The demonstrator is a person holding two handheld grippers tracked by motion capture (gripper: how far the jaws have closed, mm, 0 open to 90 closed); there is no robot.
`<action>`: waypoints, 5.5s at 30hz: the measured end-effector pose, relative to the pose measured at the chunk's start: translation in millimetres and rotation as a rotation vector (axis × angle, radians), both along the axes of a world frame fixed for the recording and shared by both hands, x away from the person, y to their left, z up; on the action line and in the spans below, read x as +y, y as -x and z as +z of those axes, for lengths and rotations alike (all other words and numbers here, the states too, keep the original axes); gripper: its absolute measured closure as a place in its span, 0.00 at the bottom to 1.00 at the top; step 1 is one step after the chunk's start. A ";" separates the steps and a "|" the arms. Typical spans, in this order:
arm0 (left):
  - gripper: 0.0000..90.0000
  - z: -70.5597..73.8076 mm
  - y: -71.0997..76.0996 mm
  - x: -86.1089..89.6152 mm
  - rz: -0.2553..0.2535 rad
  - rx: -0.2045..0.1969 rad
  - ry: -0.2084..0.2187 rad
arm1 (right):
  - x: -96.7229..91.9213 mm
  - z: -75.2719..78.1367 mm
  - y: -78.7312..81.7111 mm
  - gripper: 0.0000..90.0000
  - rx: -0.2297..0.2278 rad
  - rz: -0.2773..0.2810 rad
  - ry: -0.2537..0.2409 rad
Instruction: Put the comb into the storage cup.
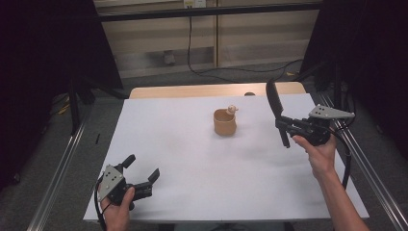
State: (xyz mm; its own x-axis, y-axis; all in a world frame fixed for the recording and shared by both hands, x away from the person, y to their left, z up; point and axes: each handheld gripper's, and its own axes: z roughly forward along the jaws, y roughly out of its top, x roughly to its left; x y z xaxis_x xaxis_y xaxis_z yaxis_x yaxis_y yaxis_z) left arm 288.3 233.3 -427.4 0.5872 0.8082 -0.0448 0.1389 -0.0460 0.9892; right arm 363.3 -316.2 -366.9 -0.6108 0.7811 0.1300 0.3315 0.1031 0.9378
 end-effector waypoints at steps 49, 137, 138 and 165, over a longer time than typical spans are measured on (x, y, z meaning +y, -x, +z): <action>0.03 -1.6 -0.1 -1.8 -0.025 0.012 -0.007 | 78.8 27.2 -51.3 0.81 -0.068 0.107 -0.098; 0.03 -1.6 0.1 -1.0 -0.029 0.027 -0.002 | 153.4 -6.3 -134.5 0.81 -0.039 0.113 -0.043; 0.03 -1.6 0.1 -1.0 -0.029 0.026 -0.002 | 153.4 -7.1 -134.4 0.81 -0.037 0.116 -0.041; 0.03 -2.0 0.7 -2.0 -0.037 0.033 -0.009 | 161.8 -23.8 -134.0 0.81 -0.029 0.122 0.007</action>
State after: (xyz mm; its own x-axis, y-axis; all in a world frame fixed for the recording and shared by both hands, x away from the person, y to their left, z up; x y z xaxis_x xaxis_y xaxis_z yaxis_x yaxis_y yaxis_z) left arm 287.6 231.3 -429.4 0.6148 0.7866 -0.0574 0.1691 -0.0603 0.9838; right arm 497.2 -154.4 -390.7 -0.7050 0.7013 0.1055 0.2889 0.1481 0.9458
